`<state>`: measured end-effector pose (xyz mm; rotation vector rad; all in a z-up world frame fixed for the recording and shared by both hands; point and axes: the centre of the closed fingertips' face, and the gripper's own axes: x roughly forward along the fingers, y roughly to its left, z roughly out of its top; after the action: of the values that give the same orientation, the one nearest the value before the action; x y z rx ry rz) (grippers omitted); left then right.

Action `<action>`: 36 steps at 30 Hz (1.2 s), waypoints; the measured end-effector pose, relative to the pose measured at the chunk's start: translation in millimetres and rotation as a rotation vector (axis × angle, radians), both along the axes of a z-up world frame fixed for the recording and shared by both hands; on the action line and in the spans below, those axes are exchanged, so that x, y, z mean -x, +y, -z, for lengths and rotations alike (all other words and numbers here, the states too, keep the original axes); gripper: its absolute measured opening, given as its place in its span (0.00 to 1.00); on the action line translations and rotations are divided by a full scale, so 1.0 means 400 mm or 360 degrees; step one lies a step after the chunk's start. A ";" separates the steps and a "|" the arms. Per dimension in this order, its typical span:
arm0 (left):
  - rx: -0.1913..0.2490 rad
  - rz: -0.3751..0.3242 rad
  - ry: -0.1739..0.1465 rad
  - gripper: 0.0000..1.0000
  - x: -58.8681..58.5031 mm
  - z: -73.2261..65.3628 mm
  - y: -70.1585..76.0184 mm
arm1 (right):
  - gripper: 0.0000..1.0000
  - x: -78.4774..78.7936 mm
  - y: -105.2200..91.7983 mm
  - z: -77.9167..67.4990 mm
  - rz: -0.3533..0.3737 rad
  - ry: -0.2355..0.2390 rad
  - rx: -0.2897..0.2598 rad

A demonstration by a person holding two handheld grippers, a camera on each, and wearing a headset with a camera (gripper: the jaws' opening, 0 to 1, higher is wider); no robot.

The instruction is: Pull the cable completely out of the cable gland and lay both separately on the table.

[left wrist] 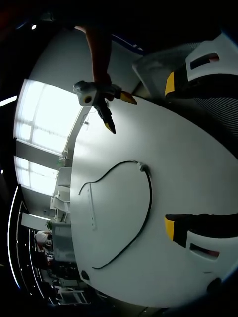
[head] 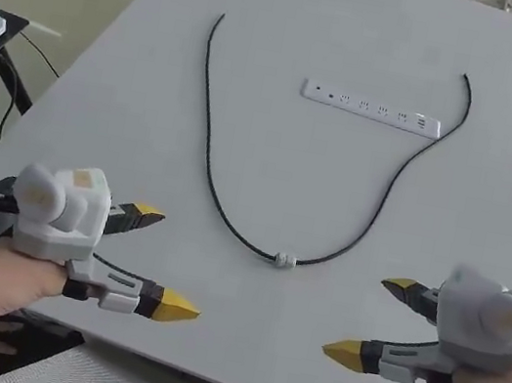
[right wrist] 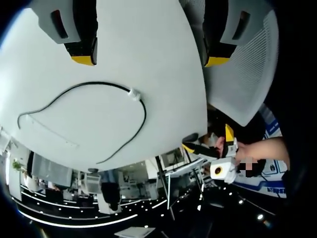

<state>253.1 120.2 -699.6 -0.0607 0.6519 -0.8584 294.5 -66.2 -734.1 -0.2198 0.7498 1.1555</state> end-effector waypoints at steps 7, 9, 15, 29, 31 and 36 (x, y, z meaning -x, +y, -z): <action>0.0020 -0.0014 0.0015 0.95 0.005 0.002 0.011 | 0.84 -0.026 0.041 0.014 -0.0088 -0.0018 0.0049; 0.0028 -0.0014 0.0020 0.94 0.007 0.001 0.016 | 0.83 -0.033 0.054 0.018 -0.0120 -0.0027 0.0068; 0.0058 -0.0037 0.0024 0.93 0.003 0.000 0.033 | 0.81 -0.055 0.083 0.025 -0.0168 -0.0042 0.0103; 0.0066 -0.0008 0.0045 0.92 0.003 0.018 0.020 | 0.73 -0.104 0.124 0.048 -0.0325 -0.0089 0.0212; 0.0068 -0.0007 0.0045 0.92 0.003 0.018 0.018 | 0.71 -0.104 0.131 0.052 -0.0366 -0.0098 0.0233; 0.0064 -0.0011 0.0052 0.91 0.002 0.025 0.022 | 0.64 -0.109 0.147 0.071 -0.0454 -0.0109 0.0278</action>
<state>252.4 128.8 -709.8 -0.1133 0.6649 -0.8655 338.2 -7.5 -762.5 -0.5237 0.7756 1.3448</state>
